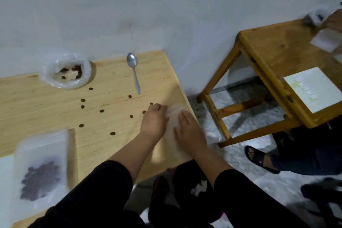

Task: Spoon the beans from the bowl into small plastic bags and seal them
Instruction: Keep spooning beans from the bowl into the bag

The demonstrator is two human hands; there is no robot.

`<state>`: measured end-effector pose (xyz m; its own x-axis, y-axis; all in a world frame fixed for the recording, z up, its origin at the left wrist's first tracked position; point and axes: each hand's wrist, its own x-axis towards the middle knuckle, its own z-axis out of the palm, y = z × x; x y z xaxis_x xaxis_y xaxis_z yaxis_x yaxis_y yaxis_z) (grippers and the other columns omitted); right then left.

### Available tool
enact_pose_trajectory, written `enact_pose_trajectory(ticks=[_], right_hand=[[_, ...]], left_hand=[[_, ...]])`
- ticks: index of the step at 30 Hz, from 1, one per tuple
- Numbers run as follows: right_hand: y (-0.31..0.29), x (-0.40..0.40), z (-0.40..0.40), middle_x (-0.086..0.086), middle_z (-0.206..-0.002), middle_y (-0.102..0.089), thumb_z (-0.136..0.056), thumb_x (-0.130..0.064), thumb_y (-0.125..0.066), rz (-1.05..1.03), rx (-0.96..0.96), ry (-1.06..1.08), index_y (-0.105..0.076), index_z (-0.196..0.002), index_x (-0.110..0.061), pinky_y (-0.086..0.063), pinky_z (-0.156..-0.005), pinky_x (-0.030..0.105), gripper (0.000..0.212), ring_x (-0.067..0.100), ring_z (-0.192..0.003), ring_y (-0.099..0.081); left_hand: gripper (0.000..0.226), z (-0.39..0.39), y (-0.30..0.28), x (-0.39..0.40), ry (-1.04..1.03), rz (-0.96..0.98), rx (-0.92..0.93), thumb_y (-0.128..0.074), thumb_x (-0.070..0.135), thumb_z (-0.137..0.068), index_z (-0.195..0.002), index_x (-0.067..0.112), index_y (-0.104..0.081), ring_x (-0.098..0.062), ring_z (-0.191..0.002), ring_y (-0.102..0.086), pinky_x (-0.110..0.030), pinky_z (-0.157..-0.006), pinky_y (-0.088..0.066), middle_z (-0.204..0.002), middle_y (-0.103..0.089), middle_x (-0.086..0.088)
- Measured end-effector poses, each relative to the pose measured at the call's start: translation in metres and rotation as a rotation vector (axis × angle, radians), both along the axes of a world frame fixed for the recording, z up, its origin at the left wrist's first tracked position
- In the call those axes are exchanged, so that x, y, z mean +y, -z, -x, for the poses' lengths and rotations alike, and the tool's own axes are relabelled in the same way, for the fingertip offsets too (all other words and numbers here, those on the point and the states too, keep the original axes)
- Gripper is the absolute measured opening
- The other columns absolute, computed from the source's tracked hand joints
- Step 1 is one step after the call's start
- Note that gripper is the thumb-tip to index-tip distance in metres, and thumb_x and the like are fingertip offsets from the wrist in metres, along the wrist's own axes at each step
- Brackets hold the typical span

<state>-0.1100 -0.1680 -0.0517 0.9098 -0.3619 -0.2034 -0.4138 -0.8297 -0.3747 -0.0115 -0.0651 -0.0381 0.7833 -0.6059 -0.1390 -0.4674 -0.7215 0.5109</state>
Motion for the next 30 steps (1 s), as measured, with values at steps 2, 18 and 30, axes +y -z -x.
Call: enact_pose_trajectory(ticks=[2, 18, 30], right_hand=[[0.001, -0.001, 0.002, 0.025, -0.133, -0.050, -0.086, -0.037, -0.034, -0.031, -0.016, 0.010, -0.050, -0.127, 0.008, -0.034, -0.104, 0.045, 0.062, 0.037, -0.123, -0.050], [-0.102, -0.024, -0.065, 0.008, -0.089, -0.064, -0.087, -0.011, -0.056, -0.152, -0.458, 0.080, -0.065, -0.091, -0.007, -0.036, -0.069, 0.021, 0.011, 0.020, -0.083, -0.057], [-0.156, 0.095, -0.131, 0.000, -0.090, -0.068, -0.087, -0.011, -0.063, -0.923, -0.602, 0.057, -0.063, -0.087, -0.016, -0.049, -0.084, 0.021, 0.005, 0.011, -0.089, -0.065]], left_hand=[[0.040, -0.001, 0.002, -0.003, -0.021, -0.003, -0.002, -0.059, 0.008, -0.084, -0.124, 0.007, -0.056, -0.035, -0.109, -0.049, -0.040, -0.090, -0.043, -0.114, -0.056, -0.018], [0.017, -0.041, -0.079, 0.006, -0.362, 0.599, -0.049, -0.069, 0.010, -0.081, -0.097, 0.013, -0.069, -0.009, -0.091, -0.057, 0.002, -0.079, -0.029, -0.096, -0.064, 0.002], [0.025, -0.065, -0.146, 0.088, -0.720, 0.934, 0.196, -0.064, 0.028, -0.088, -0.109, 0.016, -0.064, 0.006, -0.081, -0.060, 0.001, -0.067, -0.043, -0.091, -0.066, 0.009]])
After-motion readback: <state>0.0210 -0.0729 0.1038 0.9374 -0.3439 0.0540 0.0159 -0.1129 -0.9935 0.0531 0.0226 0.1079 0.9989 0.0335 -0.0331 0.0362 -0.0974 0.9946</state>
